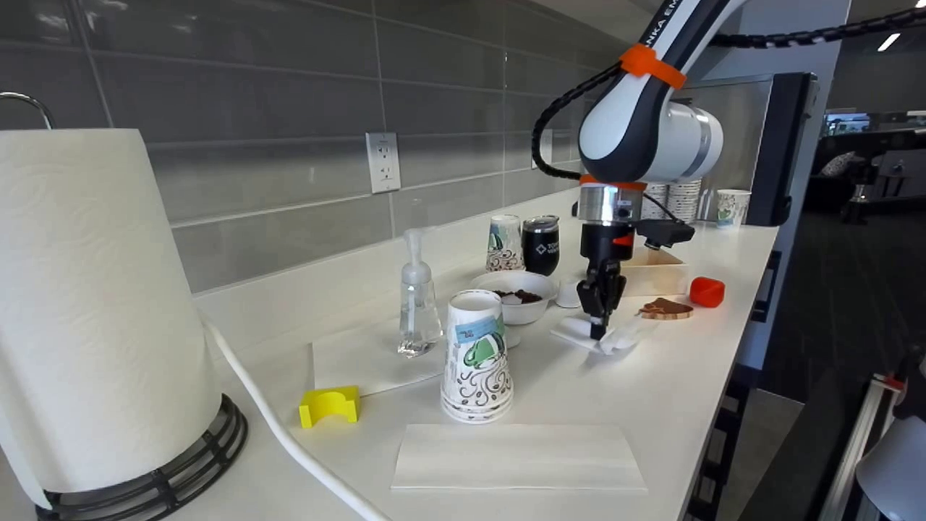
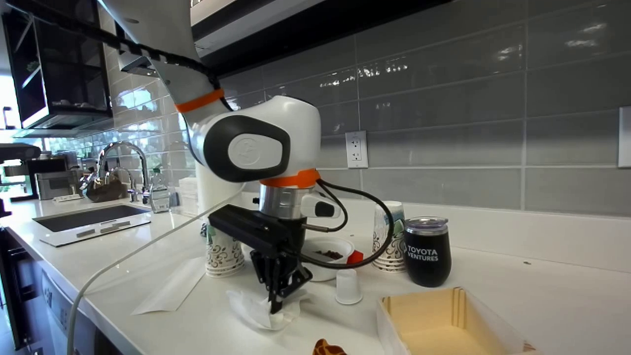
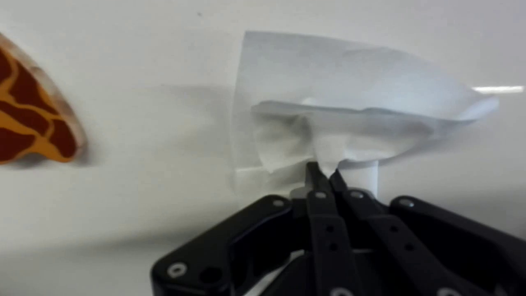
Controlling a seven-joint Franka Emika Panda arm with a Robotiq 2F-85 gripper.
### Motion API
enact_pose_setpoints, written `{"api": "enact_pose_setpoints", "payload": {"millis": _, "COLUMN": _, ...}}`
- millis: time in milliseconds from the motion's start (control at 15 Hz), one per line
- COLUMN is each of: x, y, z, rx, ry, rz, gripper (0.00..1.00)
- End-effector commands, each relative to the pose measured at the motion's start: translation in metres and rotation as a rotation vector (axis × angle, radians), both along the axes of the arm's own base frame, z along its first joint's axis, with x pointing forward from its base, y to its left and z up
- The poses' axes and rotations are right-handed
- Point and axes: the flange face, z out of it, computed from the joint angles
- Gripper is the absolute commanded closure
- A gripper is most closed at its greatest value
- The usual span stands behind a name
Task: Use the tissue to wipe the table
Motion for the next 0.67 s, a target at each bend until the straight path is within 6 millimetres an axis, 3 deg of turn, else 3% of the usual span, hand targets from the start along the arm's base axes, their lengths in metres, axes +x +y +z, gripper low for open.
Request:
{"api": "enact_pose_setpoints", "payload": {"millis": 0, "x": -0.012, "y": 0.04, "z": -0.013, "rx": 0.047, "ry": 0.036, "rz": 0.131, "gripper": 1.0}}
{"api": "enact_pose_setpoints", "payload": {"millis": 133, "x": -0.021, "y": 0.059, "z": -0.019, "rx": 0.051, "ry": 0.074, "rz": 0.212, "gripper": 1.0}}
{"api": "enact_pose_setpoints", "payload": {"millis": 333, "x": -0.042, "y": 0.071, "z": -0.022, "rx": 0.047, "ry": 0.15, "rz": 0.314, "gripper": 1.0}}
{"api": "enact_pose_setpoints", "payload": {"millis": 600, "x": -0.058, "y": 0.059, "z": -0.025, "rx": 0.008, "ry": 0.294, "rz": 0.339, "gripper": 1.0}}
